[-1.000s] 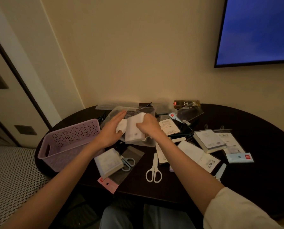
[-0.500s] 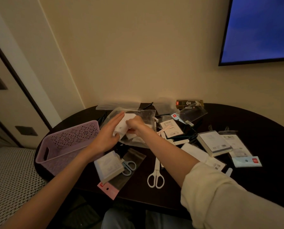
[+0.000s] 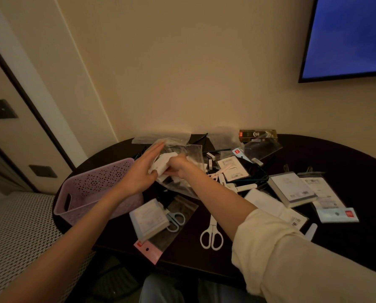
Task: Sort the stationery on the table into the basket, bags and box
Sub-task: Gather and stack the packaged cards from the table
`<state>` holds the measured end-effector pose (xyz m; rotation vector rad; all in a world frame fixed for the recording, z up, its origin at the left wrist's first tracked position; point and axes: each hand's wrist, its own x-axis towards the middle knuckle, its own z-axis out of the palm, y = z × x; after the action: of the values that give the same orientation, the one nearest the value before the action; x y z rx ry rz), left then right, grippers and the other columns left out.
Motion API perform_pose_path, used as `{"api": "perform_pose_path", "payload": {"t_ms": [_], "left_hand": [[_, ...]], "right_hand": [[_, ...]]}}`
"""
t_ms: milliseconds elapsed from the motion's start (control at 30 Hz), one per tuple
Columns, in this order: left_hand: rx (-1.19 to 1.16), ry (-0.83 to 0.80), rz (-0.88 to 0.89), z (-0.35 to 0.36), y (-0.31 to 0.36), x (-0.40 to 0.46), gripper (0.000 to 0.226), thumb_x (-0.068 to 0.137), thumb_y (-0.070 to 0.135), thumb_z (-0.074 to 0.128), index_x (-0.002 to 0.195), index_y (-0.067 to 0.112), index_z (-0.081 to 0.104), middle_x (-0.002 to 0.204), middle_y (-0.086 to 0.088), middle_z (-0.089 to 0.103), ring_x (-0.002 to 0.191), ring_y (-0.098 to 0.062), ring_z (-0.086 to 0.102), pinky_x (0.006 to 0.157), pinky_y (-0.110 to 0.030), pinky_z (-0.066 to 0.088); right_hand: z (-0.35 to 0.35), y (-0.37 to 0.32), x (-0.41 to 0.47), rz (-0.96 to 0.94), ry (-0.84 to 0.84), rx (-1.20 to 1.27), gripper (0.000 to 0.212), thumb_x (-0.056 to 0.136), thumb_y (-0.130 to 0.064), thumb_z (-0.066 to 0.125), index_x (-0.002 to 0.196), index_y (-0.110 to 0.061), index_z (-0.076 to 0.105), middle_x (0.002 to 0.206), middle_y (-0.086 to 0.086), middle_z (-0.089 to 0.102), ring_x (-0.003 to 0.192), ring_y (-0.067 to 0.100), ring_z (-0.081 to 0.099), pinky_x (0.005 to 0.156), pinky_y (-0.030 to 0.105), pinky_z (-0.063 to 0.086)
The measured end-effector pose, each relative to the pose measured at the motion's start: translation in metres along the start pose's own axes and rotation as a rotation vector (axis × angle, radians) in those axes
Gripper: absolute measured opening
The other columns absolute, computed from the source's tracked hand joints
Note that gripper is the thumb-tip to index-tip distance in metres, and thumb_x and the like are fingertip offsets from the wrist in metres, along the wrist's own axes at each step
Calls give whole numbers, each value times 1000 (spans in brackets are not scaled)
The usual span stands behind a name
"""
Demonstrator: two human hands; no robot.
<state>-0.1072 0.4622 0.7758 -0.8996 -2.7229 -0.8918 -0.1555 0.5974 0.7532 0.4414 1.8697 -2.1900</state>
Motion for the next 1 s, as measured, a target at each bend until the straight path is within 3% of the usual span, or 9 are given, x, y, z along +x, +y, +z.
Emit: {"api": "perform_pose_path", "payload": {"t_ms": [133, 233, 333, 467, 600, 700, 833, 900, 1000], "left_hand": [[-26, -19, -17, 1, -2, 2, 80, 83, -15, 47, 152, 17, 24, 156, 8, 19, 143, -4, 15, 113, -30, 29], [-58, -33, -20, 4, -3, -1, 80, 84, -14, 48, 152, 20, 24, 156, 11, 17, 146, -9, 15, 105, -27, 33], [-58, -24, -20, 7, -1, -5, 80, 84, -15, 48, 151, 21, 24, 149, 18, 16, 142, -4, 14, 102, -26, 34], [-99, -30, -31, 8, -1, -10, 81, 83, -15, 49, 150, 23, 25, 148, 18, 17, 141, -4, 15, 107, -32, 31], [-130, -44, -17, 9, -4, -11, 81, 82, -16, 50, 150, 20, 26, 154, 9, 20, 141, -7, 18, 109, -29, 31], [-90, -22, -22, 8, -3, -7, 80, 80, -18, 49, 150, 14, 28, 158, -3, 23, 141, -7, 18, 107, -12, 24], [-119, -42, -56, 4, -2, -1, 77, 84, -15, 47, 151, 16, 28, 159, 3, 20, 147, -12, 16, 108, -30, 33], [-110, -37, -69, 1, 0, 1, 76, 84, -15, 48, 151, 15, 28, 159, 1, 21, 146, -13, 17, 112, -32, 30], [-108, -30, -76, -2, 0, 4, 76, 83, -15, 48, 150, 13, 29, 158, -1, 24, 146, -14, 19, 115, -36, 29]], "right_hand": [[-10, 1, -12, 1, -31, -179, 49, 95, 3, 41, 142, -2, 29, 131, 25, 48, 117, 35, 53, 90, 39, 50], [-20, 3, -28, -113, -10, -279, 40, 93, 0, 47, 133, 5, 42, 129, 22, 51, 105, 29, 58, 88, 38, 53], [-30, 7, -59, -357, 70, -383, 24, 95, -4, 45, 111, 5, 60, 111, 20, 65, 83, 19, 62, 75, 34, 55], [-40, 26, -108, -833, 276, -681, 15, 93, -10, 49, 100, -9, 62, 84, 3, 64, 72, 15, 59, 67, 35, 50], [-38, 47, -148, -1066, 138, -681, 7, 88, -10, 55, 91, -10, 61, 72, -3, 59, 62, 11, 54, 57, 30, 45], [-29, 63, -148, -1055, -57, -836, 7, 87, -9, 56, 90, -8, 62, 76, 1, 63, 65, 12, 56, 60, 32, 48], [-14, 90, -115, -877, -282, -1164, 29, 88, -7, 52, 116, -3, 56, 110, 12, 60, 97, 25, 58, 80, 37, 49], [-9, 98, -100, -765, -370, -1274, 52, 87, -9, 56, 135, -1, 40, 132, 16, 46, 121, 29, 45, 96, 37, 43], [0, 96, -86, -654, -453, -1350, 78, 82, -13, 67, 145, -1, 22, 148, 17, 28, 136, 29, 29, 109, 38, 32]]}}
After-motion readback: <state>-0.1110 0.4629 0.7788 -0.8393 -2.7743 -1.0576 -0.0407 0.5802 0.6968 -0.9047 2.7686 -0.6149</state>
